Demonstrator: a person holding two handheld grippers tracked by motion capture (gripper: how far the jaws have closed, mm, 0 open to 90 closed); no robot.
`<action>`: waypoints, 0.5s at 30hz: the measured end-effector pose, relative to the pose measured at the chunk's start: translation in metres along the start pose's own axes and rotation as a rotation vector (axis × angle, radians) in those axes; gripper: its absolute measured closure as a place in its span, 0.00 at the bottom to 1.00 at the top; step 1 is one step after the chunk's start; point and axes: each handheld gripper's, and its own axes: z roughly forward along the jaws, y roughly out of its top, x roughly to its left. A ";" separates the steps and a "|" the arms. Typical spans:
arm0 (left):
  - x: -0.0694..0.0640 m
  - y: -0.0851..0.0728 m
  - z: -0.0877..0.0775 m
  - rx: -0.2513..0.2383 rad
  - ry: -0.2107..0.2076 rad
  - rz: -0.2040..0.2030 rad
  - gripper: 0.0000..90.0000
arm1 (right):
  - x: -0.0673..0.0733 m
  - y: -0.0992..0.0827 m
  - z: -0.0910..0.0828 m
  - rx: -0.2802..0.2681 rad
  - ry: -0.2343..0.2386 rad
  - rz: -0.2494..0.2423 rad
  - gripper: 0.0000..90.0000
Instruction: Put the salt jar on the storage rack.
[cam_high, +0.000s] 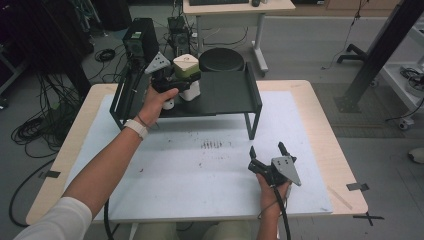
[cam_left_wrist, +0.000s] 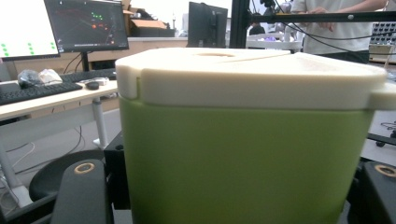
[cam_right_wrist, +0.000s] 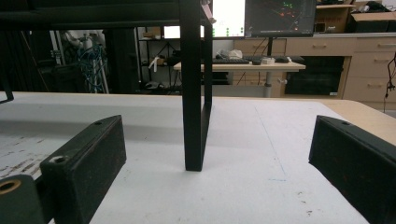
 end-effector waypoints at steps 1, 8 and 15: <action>0.000 0.000 0.000 0.000 0.000 0.000 0.32 | 0.000 0.000 0.000 0.000 0.000 0.000 0.04; 0.000 0.000 0.000 0.001 -0.001 -0.001 0.32 | 0.000 0.000 0.000 0.000 0.000 0.000 0.04; 0.000 0.000 0.000 0.003 0.000 -0.003 0.32 | 0.000 0.000 0.000 0.000 -0.001 0.000 0.04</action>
